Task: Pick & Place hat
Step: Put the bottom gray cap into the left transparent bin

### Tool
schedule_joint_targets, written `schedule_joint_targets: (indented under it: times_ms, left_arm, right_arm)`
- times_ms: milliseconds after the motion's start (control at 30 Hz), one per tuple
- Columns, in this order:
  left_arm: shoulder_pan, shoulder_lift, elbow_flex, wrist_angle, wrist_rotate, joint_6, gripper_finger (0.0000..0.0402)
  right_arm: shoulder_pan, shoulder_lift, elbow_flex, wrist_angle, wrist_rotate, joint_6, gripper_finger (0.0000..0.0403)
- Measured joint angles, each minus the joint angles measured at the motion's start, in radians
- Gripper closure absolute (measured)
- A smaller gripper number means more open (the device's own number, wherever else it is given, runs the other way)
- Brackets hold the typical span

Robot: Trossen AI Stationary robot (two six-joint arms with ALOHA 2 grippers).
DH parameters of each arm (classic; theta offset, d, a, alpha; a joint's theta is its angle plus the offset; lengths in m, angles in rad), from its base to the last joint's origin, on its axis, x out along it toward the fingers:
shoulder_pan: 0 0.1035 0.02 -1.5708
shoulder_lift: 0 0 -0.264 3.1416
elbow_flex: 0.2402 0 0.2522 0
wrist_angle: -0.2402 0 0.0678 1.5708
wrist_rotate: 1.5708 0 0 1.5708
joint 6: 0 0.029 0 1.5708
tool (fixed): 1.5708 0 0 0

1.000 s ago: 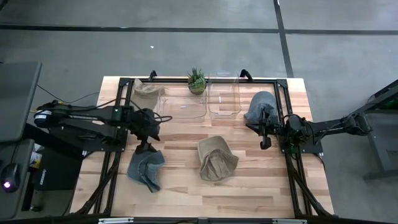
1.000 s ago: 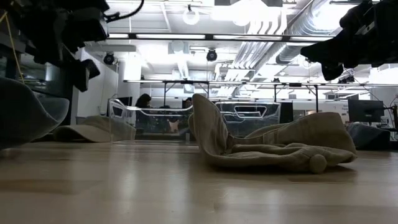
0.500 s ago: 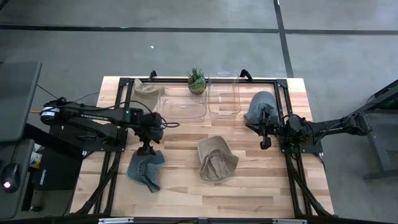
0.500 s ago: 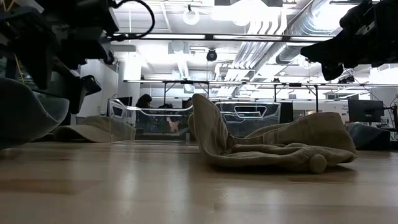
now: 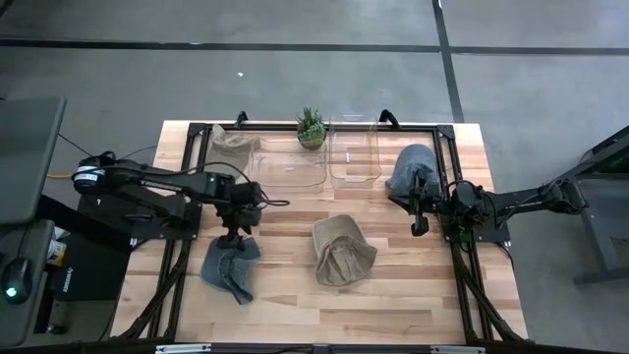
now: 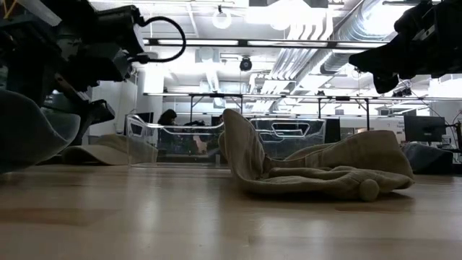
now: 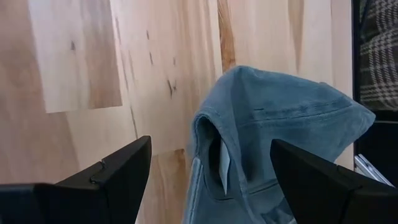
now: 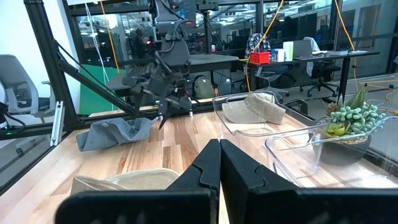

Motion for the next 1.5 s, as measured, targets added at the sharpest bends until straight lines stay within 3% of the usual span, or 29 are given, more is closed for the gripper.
schedule_joint_targets:
  times_ms: [333, 900, 1200, 1500]
  left_arm:
    - [0.0, 0.089, 0.0, 0.076, 0.064, -0.005, 0.0092]
    - [0.0, 0.201, -0.001, 0.081, 0.086, -0.007, 0.01]
    - [0.0, 0.201, -0.001, 0.091, 0.083, -0.026, 0.0205]
    - [0.0, 0.201, -0.001, 0.088, 0.107, -0.061, 0.038]
  right_arm:
    - [0.0, 0.0, 0.0, 0.0, 0.0, 0.0, 0.0402]
    - [0.0, 0.0, 0.0, 0.0, 0.0, 0.0, 0.0402]
    - [0.0, 0.0, 0.0, 0.0, 0.0, 0.0, 0.0402]
    - [0.0, 0.0, 0.0, 0.0, 0.0, 0.0, 0.0402]
